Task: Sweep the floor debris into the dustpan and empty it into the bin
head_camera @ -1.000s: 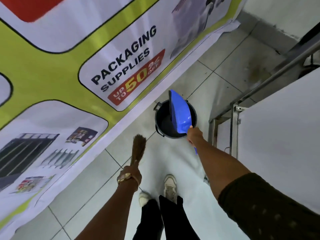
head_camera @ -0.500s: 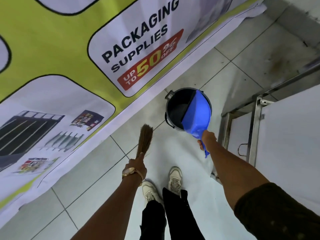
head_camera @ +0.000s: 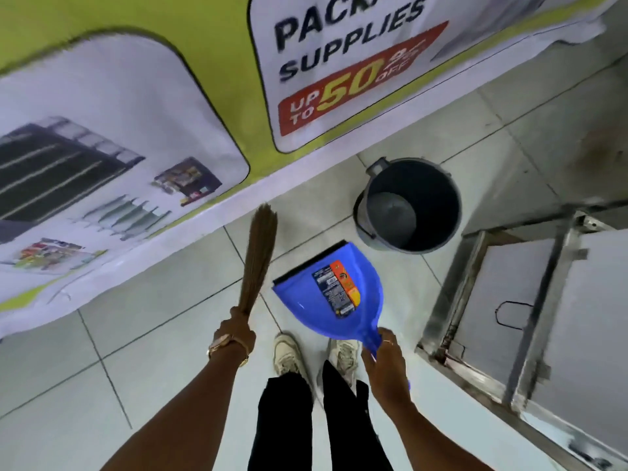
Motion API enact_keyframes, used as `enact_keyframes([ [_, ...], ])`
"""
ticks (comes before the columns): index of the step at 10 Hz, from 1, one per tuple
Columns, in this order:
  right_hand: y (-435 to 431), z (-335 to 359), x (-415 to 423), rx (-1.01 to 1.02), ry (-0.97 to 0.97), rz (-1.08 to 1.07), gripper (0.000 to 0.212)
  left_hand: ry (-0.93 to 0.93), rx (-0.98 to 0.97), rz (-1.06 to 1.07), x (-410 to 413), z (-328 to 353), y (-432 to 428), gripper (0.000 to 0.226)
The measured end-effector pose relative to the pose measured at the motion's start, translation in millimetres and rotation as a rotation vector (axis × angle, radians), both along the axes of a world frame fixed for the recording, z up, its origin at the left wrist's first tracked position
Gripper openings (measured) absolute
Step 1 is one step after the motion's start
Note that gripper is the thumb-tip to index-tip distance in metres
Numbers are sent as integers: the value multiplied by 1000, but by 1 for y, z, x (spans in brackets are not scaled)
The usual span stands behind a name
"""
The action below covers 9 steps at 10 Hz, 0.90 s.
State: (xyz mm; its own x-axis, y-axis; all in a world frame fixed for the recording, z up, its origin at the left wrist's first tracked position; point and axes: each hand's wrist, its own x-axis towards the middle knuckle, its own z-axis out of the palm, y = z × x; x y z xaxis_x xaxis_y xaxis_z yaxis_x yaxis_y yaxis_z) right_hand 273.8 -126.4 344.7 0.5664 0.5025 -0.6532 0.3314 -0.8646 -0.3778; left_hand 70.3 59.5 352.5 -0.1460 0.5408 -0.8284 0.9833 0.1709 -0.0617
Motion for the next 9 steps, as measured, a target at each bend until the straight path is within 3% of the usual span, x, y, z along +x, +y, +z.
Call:
enact_keyframes([
  [1, 7, -74, -13, -129, -47, 175, 44, -19, -31, 0, -26, -82, 5, 42],
  [2, 25, -157, -11, -210, -77, 293, 48, -14, -41, -15, -35, -172, 4, 61],
  [4, 66, -290, -1, -120, -69, 122, 45, -126, -12, 72, -16, -319, 11, 70],
  [5, 68, -330, -3, -104, -93, 96, 41, -111, 64, -4, -6, -359, 2, 79],
  [6, 62, -360, -9, -113, -108, 56, 41, -133, 100, 5, -5, -384, -6, 99],
  [7, 60, -362, -14, -163, -149, 78, 64, -146, 91, 32, -11, -382, -11, 104],
  [8, 67, -340, -24, -140, -266, 186, 84, -111, 124, -2, -22, -358, -8, 98],
  [9, 75, -298, -40, -78, -314, 367, 81, -95, 124, -194, -33, -312, -12, 94],
])
